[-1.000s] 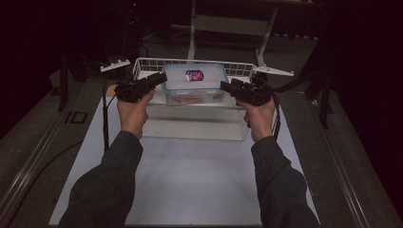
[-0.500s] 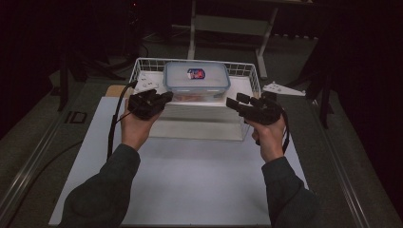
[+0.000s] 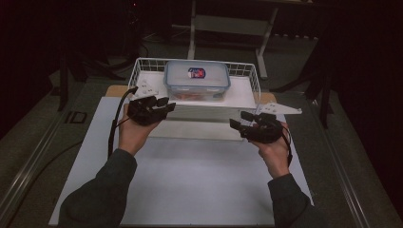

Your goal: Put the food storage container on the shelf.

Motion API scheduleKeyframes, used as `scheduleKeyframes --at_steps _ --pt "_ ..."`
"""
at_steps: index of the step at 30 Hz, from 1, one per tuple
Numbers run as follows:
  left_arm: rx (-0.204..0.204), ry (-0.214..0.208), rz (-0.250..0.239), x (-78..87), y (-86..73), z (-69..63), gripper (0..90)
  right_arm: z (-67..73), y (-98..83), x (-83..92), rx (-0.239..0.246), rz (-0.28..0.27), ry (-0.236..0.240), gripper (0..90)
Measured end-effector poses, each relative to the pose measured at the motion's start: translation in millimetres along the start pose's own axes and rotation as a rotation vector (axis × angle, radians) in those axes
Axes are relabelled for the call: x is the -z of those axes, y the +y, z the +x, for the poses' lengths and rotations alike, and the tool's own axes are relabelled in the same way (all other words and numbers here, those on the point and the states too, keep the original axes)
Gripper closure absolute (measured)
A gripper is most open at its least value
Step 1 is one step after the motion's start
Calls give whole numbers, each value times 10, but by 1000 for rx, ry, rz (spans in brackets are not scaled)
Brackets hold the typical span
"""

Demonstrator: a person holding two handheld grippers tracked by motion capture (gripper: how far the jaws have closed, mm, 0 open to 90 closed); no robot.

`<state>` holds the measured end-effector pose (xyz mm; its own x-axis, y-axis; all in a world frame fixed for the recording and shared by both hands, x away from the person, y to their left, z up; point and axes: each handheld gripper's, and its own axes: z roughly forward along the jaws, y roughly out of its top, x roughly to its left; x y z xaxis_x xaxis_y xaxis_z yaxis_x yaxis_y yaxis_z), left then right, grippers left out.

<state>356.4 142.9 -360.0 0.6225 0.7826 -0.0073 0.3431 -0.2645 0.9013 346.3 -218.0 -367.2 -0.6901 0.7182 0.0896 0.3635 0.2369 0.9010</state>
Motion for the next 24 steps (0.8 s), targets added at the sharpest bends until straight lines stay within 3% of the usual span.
scheduleKeyframes --at_steps 4,7,10,15,18,24 --pt "42 -10 -2 159 -167 11 539 83 -114 24 86 60 -38 404" --pt "97 -10 9 288 -377 59 482 110 -226 56 105 95 -32 391" --pt "115 15 25 430 -597 97 445 104 -367 112 104 123 -36 372" --pt "111 57 45 670 -936 109 390 119 -623 262 110 146 -43 313" --pt "83 99 46 789 -1135 77 369 143 -782 365 111 150 -52 280" --pt "75 149 39 923 -1463 65 352 116 -1107 531 62 111 -70 261"
